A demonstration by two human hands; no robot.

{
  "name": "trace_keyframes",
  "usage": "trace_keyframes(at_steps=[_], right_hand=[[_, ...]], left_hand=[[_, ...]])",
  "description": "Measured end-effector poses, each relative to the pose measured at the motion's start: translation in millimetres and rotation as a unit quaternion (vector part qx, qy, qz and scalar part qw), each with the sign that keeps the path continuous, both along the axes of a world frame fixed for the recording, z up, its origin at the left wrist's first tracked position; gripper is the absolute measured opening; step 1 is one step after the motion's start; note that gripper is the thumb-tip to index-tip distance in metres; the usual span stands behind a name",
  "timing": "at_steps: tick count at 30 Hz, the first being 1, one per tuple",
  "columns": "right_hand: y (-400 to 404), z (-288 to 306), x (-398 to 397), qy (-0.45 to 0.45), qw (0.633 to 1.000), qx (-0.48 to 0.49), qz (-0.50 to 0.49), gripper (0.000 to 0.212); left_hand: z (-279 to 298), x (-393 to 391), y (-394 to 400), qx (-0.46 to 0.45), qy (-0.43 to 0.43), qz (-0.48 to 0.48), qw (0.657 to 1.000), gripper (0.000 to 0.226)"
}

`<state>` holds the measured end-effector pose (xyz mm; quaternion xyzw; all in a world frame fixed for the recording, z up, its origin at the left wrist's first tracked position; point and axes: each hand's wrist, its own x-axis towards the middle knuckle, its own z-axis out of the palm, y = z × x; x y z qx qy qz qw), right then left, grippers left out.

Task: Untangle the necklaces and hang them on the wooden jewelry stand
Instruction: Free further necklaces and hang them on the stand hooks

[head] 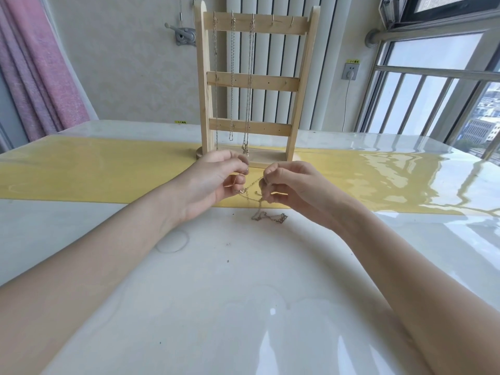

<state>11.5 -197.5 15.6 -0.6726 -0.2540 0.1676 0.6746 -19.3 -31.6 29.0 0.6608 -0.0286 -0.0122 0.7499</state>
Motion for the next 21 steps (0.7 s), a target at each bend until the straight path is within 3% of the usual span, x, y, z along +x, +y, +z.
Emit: trace_keyframes(at_steps=[6,10,16,21], right_hand=[[-1.3,5.8,-0.2,0.016,0.996,0.078,-0.04,0.021],[1.0,5.6,-0.4,-0.004,0.996,0.078,-0.039,0.016],[4.4,9.0,-3.7,-0.008,0.994,0.104,-0.01,0.015],[3.0,8.7,-1.6,-0.004,0.991,0.127,-0.031,0.018]], left_hand=[[0.8,-5.2,-1.5,0.134,-0.03,-0.034,0.99,0.006],[-2.6,-8.5,-0.8,0.261,-0.064,-0.048,0.962,0.021],[-16.1,-5.4,-9.1,0.285,-0.052,-0.038,0.956,0.011],[-16.1,-5.9,-12.0,0.252,-0.052,-0.046,0.965,0.008]])
